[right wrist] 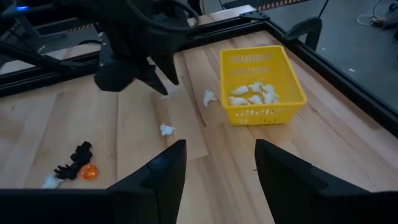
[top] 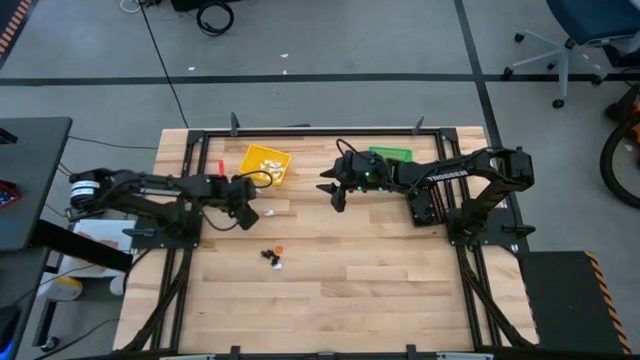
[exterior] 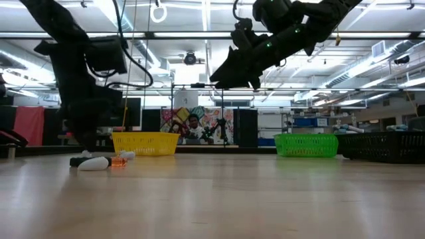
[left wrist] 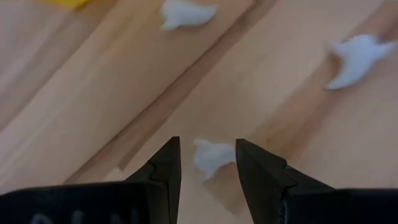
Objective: Sort Halloween decoration
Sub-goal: Put the white ghost toy into the yellow bin
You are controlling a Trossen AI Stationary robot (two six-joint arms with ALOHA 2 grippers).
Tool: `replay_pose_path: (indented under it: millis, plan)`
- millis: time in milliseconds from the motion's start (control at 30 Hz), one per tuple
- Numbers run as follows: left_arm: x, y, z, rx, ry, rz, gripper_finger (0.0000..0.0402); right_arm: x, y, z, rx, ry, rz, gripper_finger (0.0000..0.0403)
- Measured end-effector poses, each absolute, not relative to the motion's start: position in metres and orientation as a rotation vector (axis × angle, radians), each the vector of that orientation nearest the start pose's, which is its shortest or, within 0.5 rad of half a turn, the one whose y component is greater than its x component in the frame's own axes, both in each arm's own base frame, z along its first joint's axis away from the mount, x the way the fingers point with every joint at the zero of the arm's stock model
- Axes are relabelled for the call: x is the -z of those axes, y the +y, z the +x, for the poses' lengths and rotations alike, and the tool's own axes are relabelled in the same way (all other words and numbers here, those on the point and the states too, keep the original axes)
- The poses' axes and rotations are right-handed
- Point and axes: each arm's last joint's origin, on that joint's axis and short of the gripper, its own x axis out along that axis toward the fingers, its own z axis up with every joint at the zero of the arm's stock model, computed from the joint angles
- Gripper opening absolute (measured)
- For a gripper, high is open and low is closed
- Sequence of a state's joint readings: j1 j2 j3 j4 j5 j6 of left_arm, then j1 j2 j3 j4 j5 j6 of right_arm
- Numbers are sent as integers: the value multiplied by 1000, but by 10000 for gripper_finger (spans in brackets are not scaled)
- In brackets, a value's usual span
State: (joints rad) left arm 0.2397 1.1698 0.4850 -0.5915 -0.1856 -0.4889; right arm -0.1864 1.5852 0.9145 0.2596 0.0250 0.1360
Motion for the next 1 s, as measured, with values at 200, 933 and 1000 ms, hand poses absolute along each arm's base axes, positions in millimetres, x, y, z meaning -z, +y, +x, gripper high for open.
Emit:
replay_pose_path:
  millis: [200,933,1000]
  plan:
    - [-141,50,166,-672,1201,-508,127,-224,-64,336,233,397,159,195]
    - [-140,46,161,-615,1286,-522,51,-224,-64,336,231,397,147,195]
    - [-140,46,161,-614,1285,-523,36,-224,-64,336,230,398,143,195]
